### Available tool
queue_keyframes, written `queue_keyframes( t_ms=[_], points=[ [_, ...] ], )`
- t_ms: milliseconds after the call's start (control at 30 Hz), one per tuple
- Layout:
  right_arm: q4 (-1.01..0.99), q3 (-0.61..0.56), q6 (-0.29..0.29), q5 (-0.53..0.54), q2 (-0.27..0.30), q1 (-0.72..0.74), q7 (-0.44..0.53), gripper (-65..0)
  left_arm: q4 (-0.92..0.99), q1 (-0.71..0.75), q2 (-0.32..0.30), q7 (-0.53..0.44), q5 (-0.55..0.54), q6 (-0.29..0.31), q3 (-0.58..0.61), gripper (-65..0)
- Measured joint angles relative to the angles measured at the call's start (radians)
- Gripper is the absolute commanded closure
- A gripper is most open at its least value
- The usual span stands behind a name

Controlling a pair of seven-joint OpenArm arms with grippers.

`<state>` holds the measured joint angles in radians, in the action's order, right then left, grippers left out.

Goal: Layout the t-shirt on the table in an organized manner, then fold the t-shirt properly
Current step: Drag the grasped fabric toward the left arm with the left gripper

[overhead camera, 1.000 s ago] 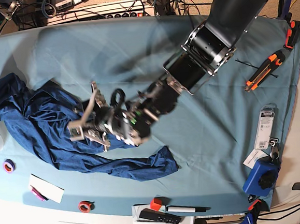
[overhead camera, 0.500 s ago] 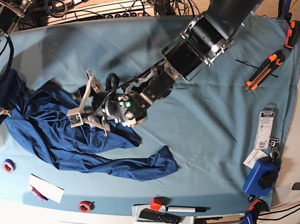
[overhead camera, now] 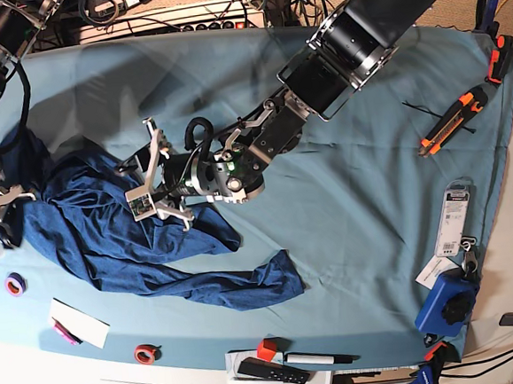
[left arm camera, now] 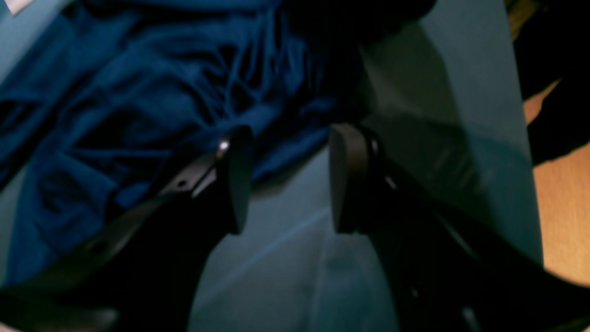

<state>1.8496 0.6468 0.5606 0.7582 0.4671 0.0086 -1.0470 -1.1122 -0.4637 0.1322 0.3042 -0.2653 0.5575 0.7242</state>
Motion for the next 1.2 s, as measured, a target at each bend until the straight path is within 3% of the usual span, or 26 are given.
queue_keyframes(
  t_ms=[67,200,300,567,700,767,900,1067,1200],
  points=[
    [0.018,0.000,0.010,0.018,0.000,0.012,-0.007,0.0,0.002,0.000,0.000,-0.018,0.031,0.000,0.001,-27.3],
    [0.041,0.000,0.011,0.031,0.000,0.037,-0.008,0.0,0.061,0.000,0.000,-0.094,0.110,-0.135,0.040,-27.3],
    [0.041,0.000,0.012,0.029,0.000,0.043,-0.008,0.0,0.138,0.000,0.000,-0.178,0.165,-0.202,0.077,-27.3],
    [0.041,0.000,0.012,0.030,0.000,0.042,-0.013,0.0,0.257,0.000,0.000,-0.305,0.300,-0.229,0.107,-27.3],
    [0.041,0.000,0.012,0.041,-0.015,0.042,-0.019,0.0,0.298,-0.011,0.000,-0.351,0.320,-0.270,0.107,-34.8],
    [0.041,0.000,0.012,0.045,-0.043,0.042,-0.019,0.0,0.308,-0.013,0.000,-0.375,0.351,-0.295,0.107,-35.5],
    [0.041,0.000,0.012,0.056,-0.087,0.042,-0.050,0.0,0.328,-0.022,0.000,-0.385,0.373,-0.409,0.108,-35.4],
    [0.041,0.000,0.047,0.117,-0.091,0.042,-0.118,0.0,0.414,-0.124,0.000,-0.351,0.396,-0.430,0.108,-35.4],
    [0.041,0.000,0.047,0.130,-0.091,0.038,-0.132,0.0,0.525,-0.186,0.000,-0.387,0.384,-0.446,0.106,-35.4]
  ],
)
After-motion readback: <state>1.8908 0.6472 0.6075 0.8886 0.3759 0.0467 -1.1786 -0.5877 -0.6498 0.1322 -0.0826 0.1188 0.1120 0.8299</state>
